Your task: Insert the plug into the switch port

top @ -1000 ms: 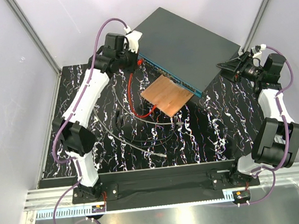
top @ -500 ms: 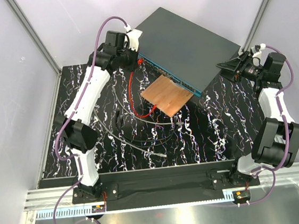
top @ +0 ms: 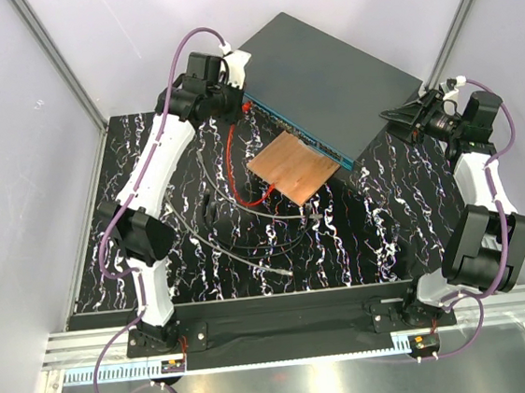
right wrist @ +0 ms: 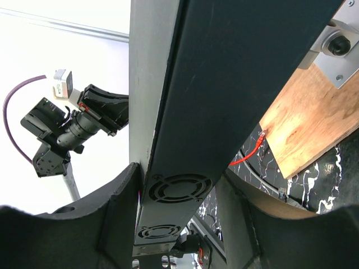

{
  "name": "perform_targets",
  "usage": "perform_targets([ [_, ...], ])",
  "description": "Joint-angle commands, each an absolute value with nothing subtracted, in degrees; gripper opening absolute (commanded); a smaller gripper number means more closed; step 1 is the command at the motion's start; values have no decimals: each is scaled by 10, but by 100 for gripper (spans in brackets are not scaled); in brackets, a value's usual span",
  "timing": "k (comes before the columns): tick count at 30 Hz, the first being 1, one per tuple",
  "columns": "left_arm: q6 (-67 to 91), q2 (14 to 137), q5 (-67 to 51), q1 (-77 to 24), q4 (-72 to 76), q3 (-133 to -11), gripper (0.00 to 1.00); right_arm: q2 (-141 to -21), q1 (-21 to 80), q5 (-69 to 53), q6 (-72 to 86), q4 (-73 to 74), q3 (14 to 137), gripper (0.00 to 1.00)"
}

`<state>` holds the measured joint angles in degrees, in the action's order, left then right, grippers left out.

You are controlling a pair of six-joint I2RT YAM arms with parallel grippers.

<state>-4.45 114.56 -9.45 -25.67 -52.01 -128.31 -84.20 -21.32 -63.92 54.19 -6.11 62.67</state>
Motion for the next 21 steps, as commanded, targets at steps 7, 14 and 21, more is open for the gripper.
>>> perform_targets([
  [7, -25, 1192, -151, -297, -212, -1328, 0, -866, -185, -599, 488, -63, 645, 0],
  [14, -25, 1203, -165, -303, -171, -1337, 0, -869, -185, -596, 487, -62, 646, 0],
  [21, -34, 1209, -166, -309, -149, -1363, 0, -875, -185, -593, 487, -62, 651, 0],
])
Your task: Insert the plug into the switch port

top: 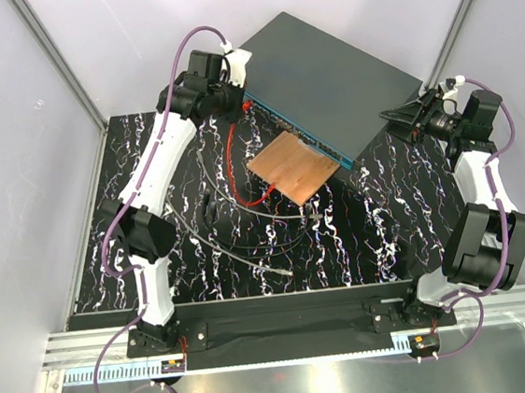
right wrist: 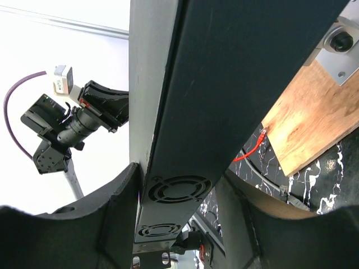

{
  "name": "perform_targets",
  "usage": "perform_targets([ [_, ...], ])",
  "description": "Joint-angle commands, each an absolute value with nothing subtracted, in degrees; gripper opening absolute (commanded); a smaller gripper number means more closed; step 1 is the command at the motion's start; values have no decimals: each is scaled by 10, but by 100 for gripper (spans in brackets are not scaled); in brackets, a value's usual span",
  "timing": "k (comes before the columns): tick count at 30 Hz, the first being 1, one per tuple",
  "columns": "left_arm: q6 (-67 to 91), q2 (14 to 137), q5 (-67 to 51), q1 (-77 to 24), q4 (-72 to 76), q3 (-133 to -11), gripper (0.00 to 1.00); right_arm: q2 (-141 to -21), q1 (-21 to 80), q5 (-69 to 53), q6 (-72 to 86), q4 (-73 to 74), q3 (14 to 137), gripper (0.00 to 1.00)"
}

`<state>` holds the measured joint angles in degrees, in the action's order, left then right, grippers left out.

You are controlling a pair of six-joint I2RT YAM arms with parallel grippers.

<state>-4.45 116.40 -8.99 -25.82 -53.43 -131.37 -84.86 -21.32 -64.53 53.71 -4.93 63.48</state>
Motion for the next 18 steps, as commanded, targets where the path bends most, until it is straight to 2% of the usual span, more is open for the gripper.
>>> perform_targets([
  [1, -36, 1210, -164, -309, -148, -1372, 0, -875, -186, -593, 487, -61, 652, 0],
  [12, -38, 1243, -175, -313, -113, -1368, 0, -876, -186, -592, 482, -57, 649, 0],
  [18, -28, 1264, -178, -319, -101, -1418, 0, -877, -186, -592, 469, -34, 664, 0],
])
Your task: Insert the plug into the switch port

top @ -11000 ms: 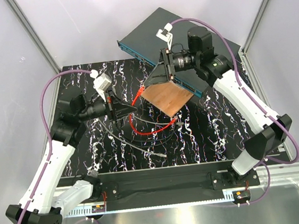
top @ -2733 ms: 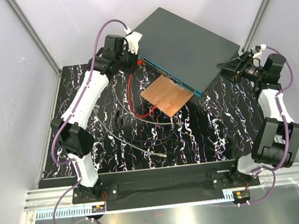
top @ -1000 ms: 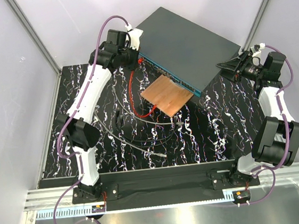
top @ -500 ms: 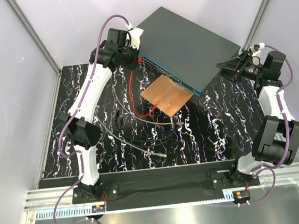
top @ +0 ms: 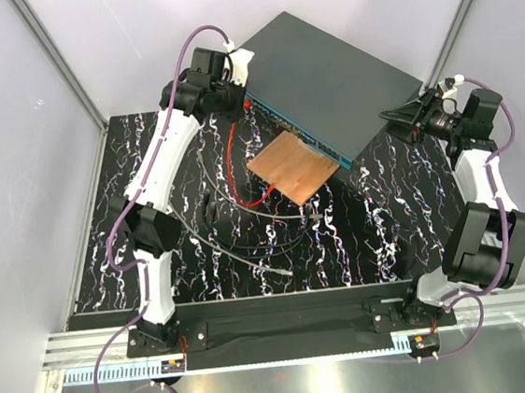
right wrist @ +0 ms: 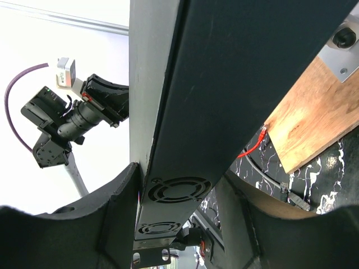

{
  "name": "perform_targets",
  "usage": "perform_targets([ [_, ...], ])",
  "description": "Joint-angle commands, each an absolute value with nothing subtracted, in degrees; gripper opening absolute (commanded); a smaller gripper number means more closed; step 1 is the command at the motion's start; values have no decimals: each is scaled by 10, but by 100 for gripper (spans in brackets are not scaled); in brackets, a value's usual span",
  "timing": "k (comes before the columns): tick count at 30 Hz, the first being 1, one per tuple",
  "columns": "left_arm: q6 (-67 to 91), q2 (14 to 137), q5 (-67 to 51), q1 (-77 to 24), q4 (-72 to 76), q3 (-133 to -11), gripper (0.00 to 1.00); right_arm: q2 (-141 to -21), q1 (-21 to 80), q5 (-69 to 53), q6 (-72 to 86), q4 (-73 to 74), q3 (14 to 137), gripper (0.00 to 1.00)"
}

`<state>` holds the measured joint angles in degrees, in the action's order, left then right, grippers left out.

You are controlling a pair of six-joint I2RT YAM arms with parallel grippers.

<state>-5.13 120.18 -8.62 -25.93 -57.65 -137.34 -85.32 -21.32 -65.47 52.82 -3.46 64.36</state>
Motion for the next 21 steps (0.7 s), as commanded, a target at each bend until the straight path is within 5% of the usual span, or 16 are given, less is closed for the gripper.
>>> perform_targets([
  [1, -32, 1260, -178, -321, -102, -1421, 0, -877, -186, -592, 467, -33, 668, 0],
  [21, -66, 1093, -195, -301, -195, -1170, 0, -870, -188, -584, 489, -56, 653, 0],
])
